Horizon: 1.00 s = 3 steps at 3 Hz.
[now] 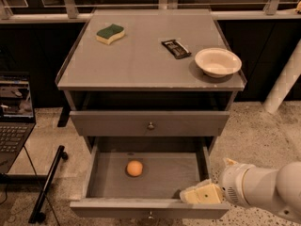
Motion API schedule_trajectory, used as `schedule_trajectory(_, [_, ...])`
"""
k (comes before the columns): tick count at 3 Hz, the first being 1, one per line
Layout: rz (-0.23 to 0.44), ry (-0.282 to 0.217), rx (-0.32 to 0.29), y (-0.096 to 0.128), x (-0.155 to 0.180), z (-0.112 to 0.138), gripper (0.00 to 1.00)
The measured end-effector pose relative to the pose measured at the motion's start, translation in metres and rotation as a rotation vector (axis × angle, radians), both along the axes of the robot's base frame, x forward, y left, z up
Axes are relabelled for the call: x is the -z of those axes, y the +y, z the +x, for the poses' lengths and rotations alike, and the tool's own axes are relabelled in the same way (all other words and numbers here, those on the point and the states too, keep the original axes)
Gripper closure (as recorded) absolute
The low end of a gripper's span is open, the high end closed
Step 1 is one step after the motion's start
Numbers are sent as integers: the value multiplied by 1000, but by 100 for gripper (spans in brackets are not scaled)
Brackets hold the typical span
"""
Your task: Pick orange from middle drawer and place on counter
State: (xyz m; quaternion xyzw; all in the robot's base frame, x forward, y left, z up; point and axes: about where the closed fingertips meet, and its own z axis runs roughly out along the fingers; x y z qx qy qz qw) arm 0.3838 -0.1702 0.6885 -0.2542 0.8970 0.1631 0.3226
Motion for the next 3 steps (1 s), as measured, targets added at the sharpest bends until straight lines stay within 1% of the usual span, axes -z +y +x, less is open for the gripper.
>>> schedule_trajectory(1, [26, -75, 61, 2, 37, 49, 0])
schedule_trajectory(2, [26, -74, 59, 3, 37, 49, 0])
schedule_trajectory(3, [30, -68, 76, 1, 52, 48, 0])
